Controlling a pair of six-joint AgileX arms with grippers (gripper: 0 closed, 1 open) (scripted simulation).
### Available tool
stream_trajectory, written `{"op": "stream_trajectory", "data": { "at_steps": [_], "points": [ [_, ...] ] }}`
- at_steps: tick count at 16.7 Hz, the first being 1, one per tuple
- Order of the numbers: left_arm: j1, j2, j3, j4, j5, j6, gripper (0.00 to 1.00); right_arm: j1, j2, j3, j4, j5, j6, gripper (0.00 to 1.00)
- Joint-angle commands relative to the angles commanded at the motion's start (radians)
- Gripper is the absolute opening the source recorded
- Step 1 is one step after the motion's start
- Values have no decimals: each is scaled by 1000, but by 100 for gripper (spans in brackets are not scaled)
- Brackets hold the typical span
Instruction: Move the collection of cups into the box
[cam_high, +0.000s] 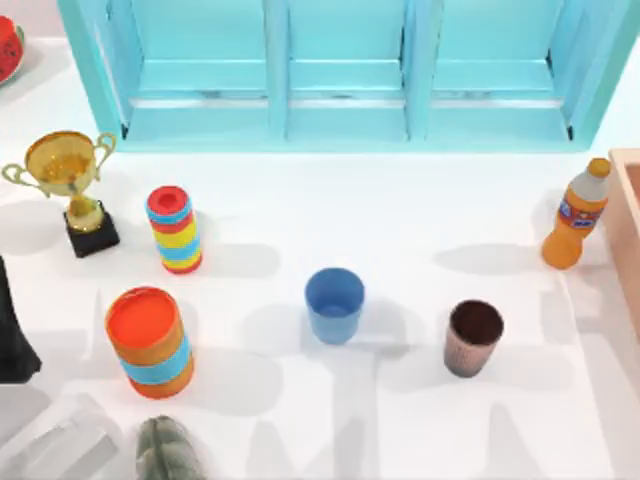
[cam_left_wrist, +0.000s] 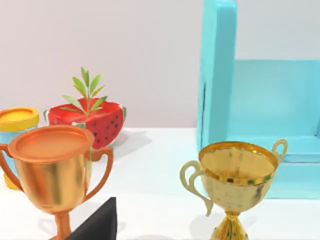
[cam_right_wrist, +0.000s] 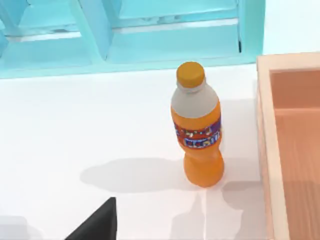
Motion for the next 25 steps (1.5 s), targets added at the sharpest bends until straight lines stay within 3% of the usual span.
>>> {"op": "stream_trajectory", "data": {
  "at_steps": [7,13,17,25],
  "points": [
    [0,0,0,0,0,0,100,203,747,562,-501,1,204,100],
    [0,0,0,0,0,0,100,326,1131,905,-787,-2,327,100],
    [0,0,0,0,0,0,100,353,1215,985,-846,-2,354,100],
    [0,0,0,0,0,0,100,351,1228,917,-770,-2,352,100]
  ]
}}
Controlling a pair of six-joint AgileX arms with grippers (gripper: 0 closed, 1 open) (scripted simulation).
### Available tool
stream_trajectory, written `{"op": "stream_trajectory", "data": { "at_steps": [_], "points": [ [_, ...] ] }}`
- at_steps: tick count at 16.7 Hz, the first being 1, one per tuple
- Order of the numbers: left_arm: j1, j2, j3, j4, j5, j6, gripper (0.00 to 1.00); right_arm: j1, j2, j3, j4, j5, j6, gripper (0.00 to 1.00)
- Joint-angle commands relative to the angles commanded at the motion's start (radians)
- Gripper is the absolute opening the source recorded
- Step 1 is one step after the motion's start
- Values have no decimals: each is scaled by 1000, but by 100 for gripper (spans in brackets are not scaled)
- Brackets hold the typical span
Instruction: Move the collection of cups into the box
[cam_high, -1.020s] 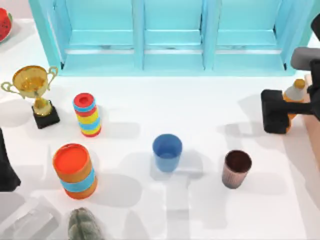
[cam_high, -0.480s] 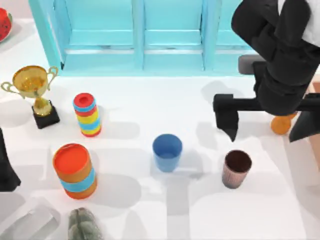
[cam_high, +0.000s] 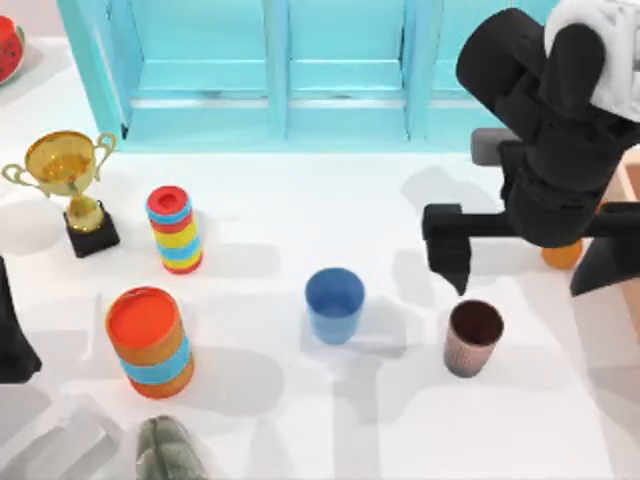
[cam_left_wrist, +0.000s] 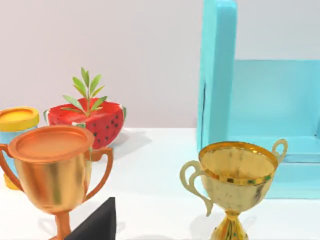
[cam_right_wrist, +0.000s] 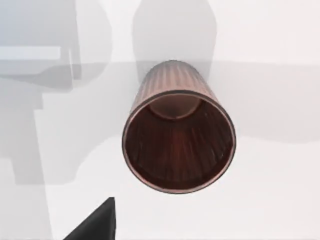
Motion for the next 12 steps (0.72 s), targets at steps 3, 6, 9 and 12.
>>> {"op": "stream_trajectory", "data": {
  "at_steps": [3,6,9,12],
  "points": [
    [0,0,0,0,0,0,100,2,32,-106,154,0,3,100],
    [0,0,0,0,0,0,100,5,63,-202,277,0,6,100],
    [0,0,0,0,0,0,100,6,73,-230,308,0,7,100],
    [0,0,0,0,0,0,100,6,73,-230,308,0,7,100]
  ]
}}
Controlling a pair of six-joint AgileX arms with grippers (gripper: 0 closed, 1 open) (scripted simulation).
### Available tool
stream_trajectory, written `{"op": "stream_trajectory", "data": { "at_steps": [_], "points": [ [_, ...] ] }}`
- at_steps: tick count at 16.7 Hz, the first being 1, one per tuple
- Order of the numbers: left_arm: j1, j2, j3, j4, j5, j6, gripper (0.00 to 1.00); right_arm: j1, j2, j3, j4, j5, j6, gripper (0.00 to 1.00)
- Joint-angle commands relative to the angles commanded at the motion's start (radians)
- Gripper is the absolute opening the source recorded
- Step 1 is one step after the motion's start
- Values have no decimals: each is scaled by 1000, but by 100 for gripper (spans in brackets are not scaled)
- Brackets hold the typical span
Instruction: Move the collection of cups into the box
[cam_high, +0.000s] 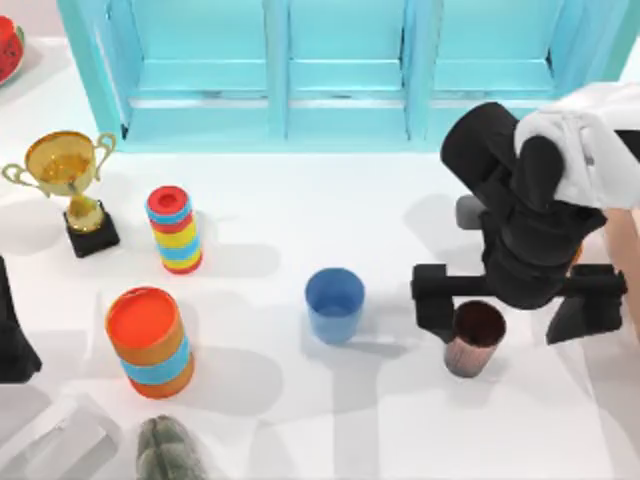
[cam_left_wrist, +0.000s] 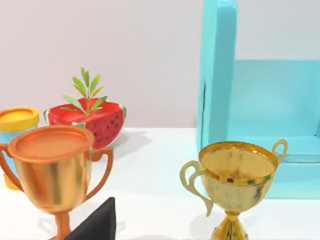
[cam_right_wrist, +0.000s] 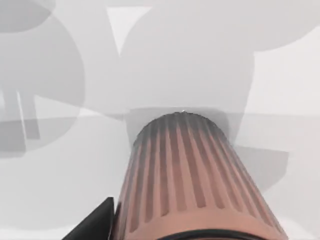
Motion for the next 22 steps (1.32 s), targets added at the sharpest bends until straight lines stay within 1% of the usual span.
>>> {"op": "stream_trajectory", "data": {
  "at_steps": [13,14,22],
  "points": [
    [0,0,0,0,0,0,100,0,0,0,0,0,0,2],
    [0,0,0,0,0,0,100,0,0,0,0,0,0,0],
    [0,0,0,0,0,0,100,-2,-1,0,0,0,1,0]
  ]
}}
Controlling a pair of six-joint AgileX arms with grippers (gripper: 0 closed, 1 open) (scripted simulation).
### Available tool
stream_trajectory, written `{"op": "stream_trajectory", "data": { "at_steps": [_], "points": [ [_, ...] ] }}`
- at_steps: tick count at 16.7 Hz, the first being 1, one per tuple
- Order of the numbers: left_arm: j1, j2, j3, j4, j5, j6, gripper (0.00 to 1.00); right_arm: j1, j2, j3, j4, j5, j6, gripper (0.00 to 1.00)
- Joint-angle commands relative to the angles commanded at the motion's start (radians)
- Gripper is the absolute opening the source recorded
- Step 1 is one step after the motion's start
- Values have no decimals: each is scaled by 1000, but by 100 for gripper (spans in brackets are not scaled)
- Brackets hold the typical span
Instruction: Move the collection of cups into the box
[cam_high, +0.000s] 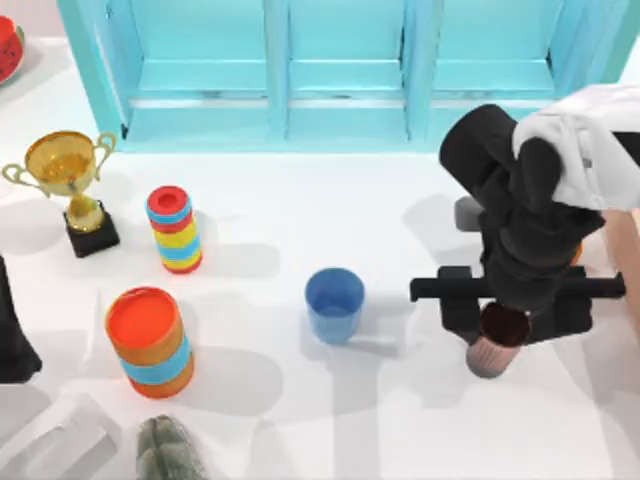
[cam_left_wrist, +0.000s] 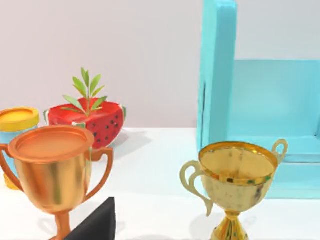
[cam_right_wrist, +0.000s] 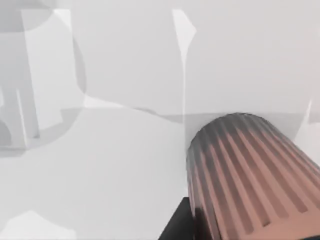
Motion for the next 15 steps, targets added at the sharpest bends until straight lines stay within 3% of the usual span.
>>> {"op": "stream_trajectory", "data": {
  "at_steps": [11,15],
  "points": [
    [0,0,0,0,0,0,100,-282,-231,110,-350,0,-287,0],
    [0,0,0,0,0,0,100,-293,-241,120,-361,-1,-297,0]
  ]
}}
